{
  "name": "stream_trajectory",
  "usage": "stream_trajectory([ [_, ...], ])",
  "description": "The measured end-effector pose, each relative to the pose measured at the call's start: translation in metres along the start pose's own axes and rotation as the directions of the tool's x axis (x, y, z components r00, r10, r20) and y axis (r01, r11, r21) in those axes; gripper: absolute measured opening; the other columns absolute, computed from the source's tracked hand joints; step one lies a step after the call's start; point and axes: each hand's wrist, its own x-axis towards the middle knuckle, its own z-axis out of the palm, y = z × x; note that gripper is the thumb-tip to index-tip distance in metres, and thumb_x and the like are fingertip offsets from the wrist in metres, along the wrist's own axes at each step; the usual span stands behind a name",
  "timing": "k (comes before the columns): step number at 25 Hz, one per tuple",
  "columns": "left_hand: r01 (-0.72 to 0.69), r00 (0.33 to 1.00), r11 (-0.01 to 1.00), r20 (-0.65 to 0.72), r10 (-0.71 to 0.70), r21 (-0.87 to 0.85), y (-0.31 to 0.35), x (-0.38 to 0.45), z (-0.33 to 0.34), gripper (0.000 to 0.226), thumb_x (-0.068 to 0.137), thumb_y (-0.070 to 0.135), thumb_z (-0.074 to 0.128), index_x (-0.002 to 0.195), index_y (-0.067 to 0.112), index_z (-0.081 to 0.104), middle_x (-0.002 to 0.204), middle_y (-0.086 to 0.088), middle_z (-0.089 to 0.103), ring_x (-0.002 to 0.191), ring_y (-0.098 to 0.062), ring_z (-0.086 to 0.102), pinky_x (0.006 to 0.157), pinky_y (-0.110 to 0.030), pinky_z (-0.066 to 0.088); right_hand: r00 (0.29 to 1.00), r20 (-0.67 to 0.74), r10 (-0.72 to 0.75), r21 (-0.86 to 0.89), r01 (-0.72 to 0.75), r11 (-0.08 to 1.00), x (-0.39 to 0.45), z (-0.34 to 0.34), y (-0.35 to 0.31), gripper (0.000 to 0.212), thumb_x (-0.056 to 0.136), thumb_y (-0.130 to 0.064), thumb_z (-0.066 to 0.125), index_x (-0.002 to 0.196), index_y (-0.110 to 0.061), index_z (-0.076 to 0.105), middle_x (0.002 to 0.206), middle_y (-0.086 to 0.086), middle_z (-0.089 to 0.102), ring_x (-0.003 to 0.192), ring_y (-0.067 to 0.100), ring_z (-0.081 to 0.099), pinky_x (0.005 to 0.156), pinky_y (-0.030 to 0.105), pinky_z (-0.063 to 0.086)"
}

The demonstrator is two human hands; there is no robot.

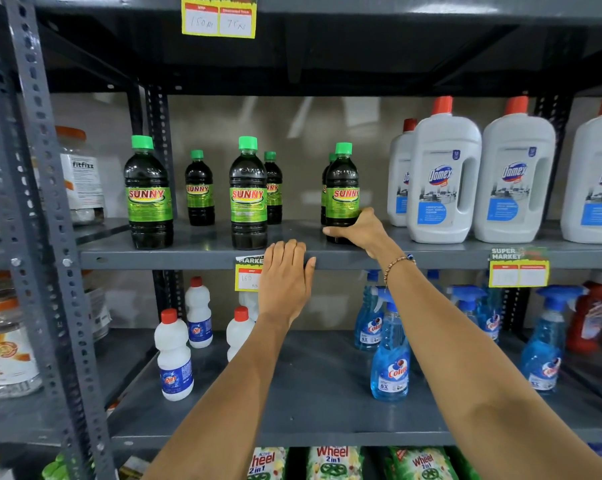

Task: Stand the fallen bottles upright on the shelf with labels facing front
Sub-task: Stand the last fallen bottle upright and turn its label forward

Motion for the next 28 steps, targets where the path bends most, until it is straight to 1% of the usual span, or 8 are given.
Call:
stream_trajectory([
  [12,0.025,0.999,0.999,0.041,-0.026,0.022,0.006,0.003,-0.009,0.039,0.096,0.036,0.036,0.103,0.009,0.063,0.101,-0.008,0.067,0.093,-0.027,0.061,0.091,-0.038,0.044,0.999,0.039,0.032,-0.065,-0.03,0.997,-0.008,-0.002,-0.009,0.115,0.051,-0.043,0.091,0.137,-0.003,0.025,0.139,0.01,0.044,0.128,0.026,0.046,0.108,0.043,0.042],
  [15,0.055,0.998,0.998,0.044,-0.055,0.006,0.011,0.023,-0.017,0.042,0.096,0.038,0.035,0.082,0.01,0.062,0.079,-0.006,0.065,0.075,-0.026,0.06,0.071,-0.037,0.044,0.99,0.131,0.047,0.005,-0.048,0.999,-0.008,-0.019,-0.004,0.112,0.065,-0.028,0.087,0.146,0.003,0.017,0.145,0.012,0.039,0.132,0.028,0.043,0.11,0.041,0.039],
  [17,0.038,0.991,0.995,0.128,-0.026,-0.095,0.012,0.046,-0.021,0.041,0.098,0.039,0.036,0.092,0.009,0.062,0.086,-0.01,0.067,0.084,-0.03,0.061,0.07,-0.038,0.043,0.99,0.133,0.036,0.075,-0.046,0.996,-0.006,-0.031,0.003,0.097,0.074,-0.014,0.081,0.148,0.005,0.02,0.148,0.019,0.041,0.134,0.03,0.043,0.112,0.042,0.037],
  [20,0.346,0.833,0.855,0.545,-0.091,-0.386,0.021,0.083,-0.023,0.071,0.095,0.04,0.05,0.148,0.005,0.017,0.144,-0.02,0.041,0.127,-0.034,0.045,0.1,-0.043,0.039,0.994,0.111,0.016,0.111,-0.029,0.993,-0.003,-0.038,0.009,0.079,0.08,-0.003,0.073,0.145,0.005,0.029,0.147,0.021,0.043,0.135,0.03,0.044,0.114,0.043,0.034],
  [22,0.595,0.667,0.678,0.736,-0.116,-0.432,0.03,0.102,-0.023,0.1,0.09,0.036,0.06,0.149,0.005,-0.015,0.152,-0.021,0.028,0.134,-0.033,0.038,0.107,-0.039,0.034,0.992,0.124,0.008,0.096,-0.02,0.995,0.0,-0.037,0.008,0.071,0.081,-0.001,0.072,0.142,0.007,0.036,0.144,0.023,0.047,0.13,0.029,0.048,0.11,0.038,0.039],
  [24,0.594,0.616,0.717,0.779,-0.115,-0.364,0.034,0.109,-0.021,0.087,0.089,0.031,0.063,0.149,0.001,0.007,0.142,-0.02,0.044,0.128,-0.033,0.045,0.1,-0.034,0.038,0.986,0.163,-0.017,0.089,0.003,0.996,0.0,-0.035,0.005,0.05,0.084,0.001,0.068,0.131,0.008,0.05,0.133,0.026,0.057,0.113,0.024,0.057,0.096,0.031,0.047],
  [26,0.523,0.671,0.778,0.731,-0.124,-0.348,0.032,0.11,-0.016,0.051,0.089,0.025,0.064,0.13,0.001,0.046,0.127,-0.018,0.059,0.119,-0.032,0.053,0.093,-0.033,0.043,0.984,0.176,-0.029,0.094,0.013,0.996,-0.001,-0.032,0.005,0.038,0.086,0.002,0.064,0.124,0.006,0.058,0.124,0.026,0.064,0.105,0.025,0.061,0.096,0.032,0.049],
  [28,0.536,0.71,0.746,0.689,-0.144,-0.396,0.028,0.108,-0.01,0.04,0.085,0.022,0.069,0.117,0.002,0.058,0.118,-0.017,0.064,0.113,-0.032,0.058,0.094,-0.038,0.047,0.987,0.156,-0.037,0.098,0.022,0.995,-0.004,-0.032,0.006,0.037,0.086,0.002,0.064,0.122,0.006,0.059,0.122,0.024,0.065,0.11,0.028,0.063,0.103,0.038,0.047],
])
